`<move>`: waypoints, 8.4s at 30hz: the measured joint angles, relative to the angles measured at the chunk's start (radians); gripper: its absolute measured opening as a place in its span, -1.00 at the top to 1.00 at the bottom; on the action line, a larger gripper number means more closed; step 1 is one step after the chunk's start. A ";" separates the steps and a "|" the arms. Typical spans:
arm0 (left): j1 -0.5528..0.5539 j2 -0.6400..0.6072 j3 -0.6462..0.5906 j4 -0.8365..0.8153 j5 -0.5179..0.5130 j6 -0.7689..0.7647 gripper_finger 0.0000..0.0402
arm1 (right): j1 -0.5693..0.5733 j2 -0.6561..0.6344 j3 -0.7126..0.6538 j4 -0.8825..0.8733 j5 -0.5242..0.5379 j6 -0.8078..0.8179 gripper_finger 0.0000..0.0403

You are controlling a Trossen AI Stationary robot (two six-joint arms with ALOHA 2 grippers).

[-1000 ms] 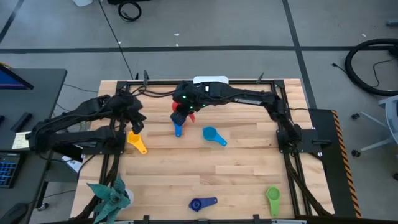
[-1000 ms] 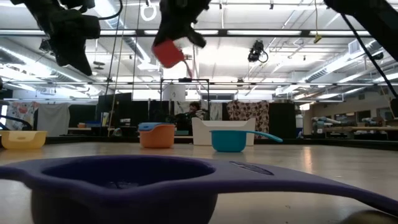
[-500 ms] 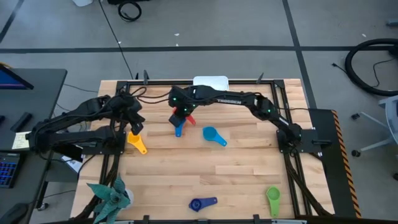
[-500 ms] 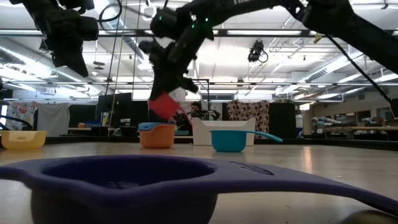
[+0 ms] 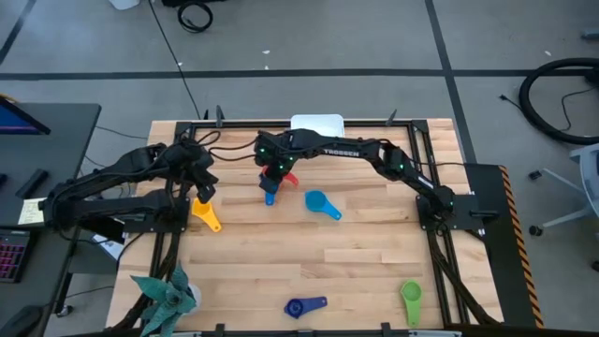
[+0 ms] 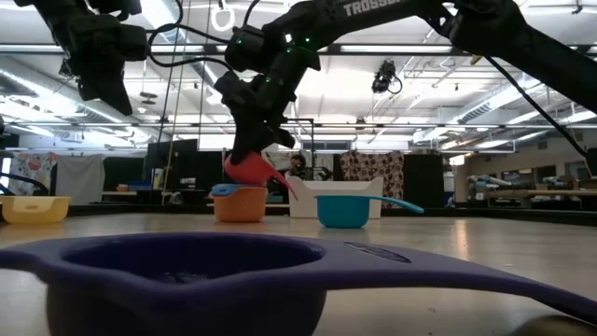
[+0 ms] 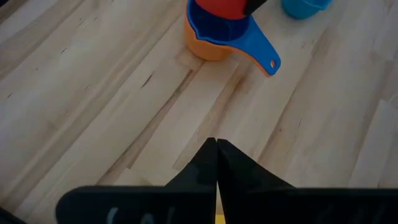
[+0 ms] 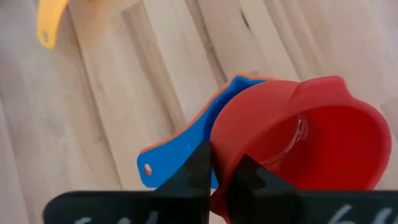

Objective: Nest measuring cups in basket
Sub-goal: Stack the red measuring cup on the blue measuring cup, then stack the light blue measuring cup on the red measuring cup

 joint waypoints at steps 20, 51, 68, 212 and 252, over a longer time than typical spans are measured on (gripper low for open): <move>0.000 0.000 0.000 -0.003 0.000 0.000 0.98 | -0.002 -0.003 0.023 -0.003 -0.101 -0.025 0.53; 0.000 0.000 0.000 -0.004 0.000 0.008 0.96 | -0.023 -0.003 -0.013 0.147 0.099 -0.113 0.98; 0.000 0.000 0.000 -0.004 -0.001 0.004 0.96 | -0.014 -0.049 -0.114 0.214 0.080 -0.071 0.99; -0.286 0.552 -0.001 0.595 0.150 -0.004 0.97 | -0.021 -0.167 -0.354 -0.286 0.041 -0.401 0.40; -0.287 0.479 0.001 0.509 0.150 -0.083 0.97 | 0.005 -0.162 -0.310 -0.323 0.117 -0.195 0.93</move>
